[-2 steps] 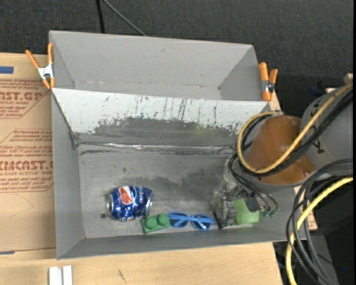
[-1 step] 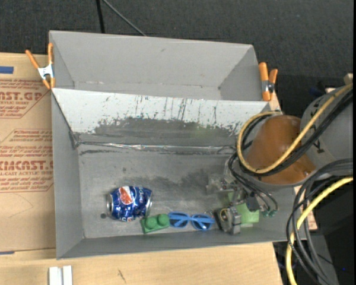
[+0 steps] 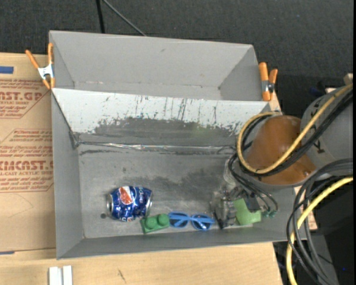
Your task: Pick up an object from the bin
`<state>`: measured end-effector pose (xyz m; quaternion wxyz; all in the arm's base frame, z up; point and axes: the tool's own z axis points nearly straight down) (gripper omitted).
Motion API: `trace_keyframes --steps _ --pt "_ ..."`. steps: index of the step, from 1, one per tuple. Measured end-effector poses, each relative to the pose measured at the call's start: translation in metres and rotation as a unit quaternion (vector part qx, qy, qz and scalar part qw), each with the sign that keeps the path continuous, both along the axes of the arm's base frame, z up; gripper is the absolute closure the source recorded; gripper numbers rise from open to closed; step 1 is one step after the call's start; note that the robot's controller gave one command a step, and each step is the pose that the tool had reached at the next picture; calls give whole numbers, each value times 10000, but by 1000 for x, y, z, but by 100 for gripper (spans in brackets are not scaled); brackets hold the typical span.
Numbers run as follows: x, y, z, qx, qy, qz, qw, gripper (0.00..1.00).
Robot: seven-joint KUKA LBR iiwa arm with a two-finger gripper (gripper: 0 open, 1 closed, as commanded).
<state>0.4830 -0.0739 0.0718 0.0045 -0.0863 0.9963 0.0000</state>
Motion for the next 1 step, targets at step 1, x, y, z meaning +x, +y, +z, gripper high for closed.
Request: trace_keyframes --steps 1 --pt "1 0 0 -4 -34 -3 10000 0"
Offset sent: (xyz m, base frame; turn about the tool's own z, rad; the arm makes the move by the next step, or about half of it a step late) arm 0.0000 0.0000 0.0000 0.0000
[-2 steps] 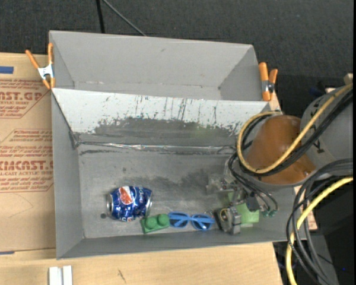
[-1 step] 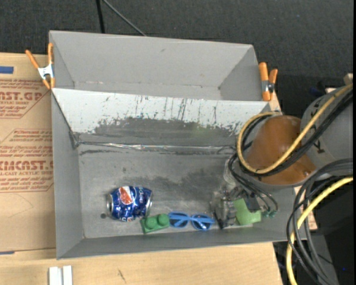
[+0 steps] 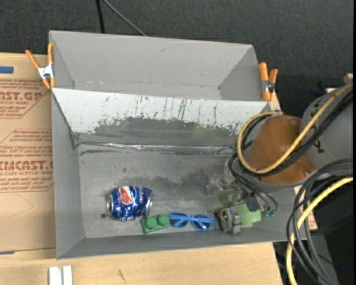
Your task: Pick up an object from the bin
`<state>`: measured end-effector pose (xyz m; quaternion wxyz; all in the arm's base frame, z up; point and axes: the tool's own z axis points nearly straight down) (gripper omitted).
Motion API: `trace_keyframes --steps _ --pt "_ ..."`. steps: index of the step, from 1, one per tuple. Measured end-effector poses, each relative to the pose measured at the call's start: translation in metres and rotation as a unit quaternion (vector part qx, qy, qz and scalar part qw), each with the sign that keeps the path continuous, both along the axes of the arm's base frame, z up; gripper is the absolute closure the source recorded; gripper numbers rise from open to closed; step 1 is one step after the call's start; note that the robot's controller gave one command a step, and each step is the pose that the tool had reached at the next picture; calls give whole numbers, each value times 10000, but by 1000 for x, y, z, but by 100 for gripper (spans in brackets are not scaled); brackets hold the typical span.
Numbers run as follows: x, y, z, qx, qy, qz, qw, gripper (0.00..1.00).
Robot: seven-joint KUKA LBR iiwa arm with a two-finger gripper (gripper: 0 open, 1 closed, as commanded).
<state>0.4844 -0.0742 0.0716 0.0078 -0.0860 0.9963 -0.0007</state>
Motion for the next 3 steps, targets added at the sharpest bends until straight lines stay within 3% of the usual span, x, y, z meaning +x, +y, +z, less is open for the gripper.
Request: trace_keyframes --steps 1,2,3 --pt "-1 0 0 4 33 4 10000 100" --pt "0 0 0 0 1 -1 10000 0" --pt "4 38 -1 10 50 109 9999 0"
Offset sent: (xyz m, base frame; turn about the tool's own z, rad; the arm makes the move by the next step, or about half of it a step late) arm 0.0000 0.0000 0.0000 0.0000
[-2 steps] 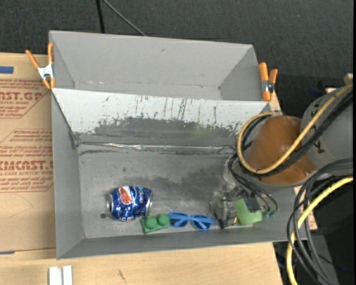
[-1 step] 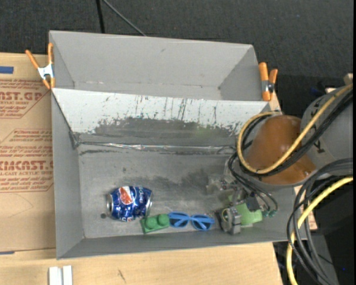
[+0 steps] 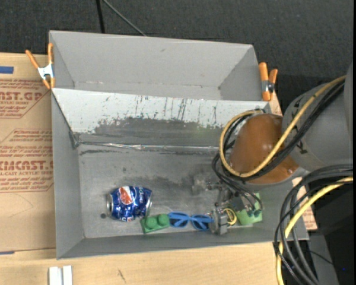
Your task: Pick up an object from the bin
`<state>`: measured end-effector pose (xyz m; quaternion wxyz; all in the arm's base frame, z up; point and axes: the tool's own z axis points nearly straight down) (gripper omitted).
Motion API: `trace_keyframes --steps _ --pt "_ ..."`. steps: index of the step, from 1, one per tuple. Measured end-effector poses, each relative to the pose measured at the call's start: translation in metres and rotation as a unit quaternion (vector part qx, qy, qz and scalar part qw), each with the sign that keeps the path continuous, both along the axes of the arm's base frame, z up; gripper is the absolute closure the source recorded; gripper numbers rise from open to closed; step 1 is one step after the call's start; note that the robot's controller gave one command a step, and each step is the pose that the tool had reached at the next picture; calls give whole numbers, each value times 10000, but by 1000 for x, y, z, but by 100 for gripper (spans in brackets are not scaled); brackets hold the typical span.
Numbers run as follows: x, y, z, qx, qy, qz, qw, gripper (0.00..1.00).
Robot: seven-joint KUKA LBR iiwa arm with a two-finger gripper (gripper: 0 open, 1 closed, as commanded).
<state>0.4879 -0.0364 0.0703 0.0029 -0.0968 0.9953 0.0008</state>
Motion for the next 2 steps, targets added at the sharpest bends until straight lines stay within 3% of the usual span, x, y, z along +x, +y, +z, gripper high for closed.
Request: trace_keyframes --steps 1,2 --pt "-1 -2 0 -7 19 -16 10000 100" --pt "0 -2 0 -7 5 -17 10000 0"
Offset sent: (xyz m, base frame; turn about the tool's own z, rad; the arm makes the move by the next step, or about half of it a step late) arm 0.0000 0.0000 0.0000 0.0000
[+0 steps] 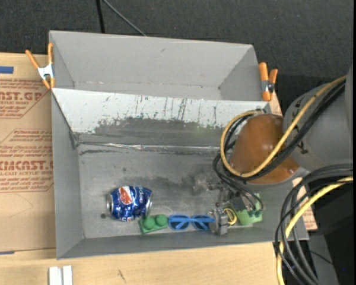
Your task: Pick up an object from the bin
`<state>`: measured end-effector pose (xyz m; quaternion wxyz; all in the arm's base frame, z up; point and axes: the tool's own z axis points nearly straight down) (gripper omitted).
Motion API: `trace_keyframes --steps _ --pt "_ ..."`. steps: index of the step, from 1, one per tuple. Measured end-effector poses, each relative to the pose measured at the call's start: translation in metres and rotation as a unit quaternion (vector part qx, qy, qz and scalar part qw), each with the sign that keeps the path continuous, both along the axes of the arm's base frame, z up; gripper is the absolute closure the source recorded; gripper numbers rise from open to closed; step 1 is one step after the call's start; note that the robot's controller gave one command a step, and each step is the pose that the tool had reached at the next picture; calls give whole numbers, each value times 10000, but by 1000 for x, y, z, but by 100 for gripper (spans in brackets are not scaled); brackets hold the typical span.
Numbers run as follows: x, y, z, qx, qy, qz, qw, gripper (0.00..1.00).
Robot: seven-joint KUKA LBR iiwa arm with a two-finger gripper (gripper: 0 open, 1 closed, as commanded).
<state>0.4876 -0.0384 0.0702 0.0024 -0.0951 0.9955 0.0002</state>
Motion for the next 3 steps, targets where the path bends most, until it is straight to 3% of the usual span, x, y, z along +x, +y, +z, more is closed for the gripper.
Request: trace_keyframes --steps 1,2,3 --pt "0 0 0 0 9 -1 10000 100" --pt "-4 -12 1 4 -14 131 9999 100" --pt "45 -20 128 -10 -31 74 10000 100"
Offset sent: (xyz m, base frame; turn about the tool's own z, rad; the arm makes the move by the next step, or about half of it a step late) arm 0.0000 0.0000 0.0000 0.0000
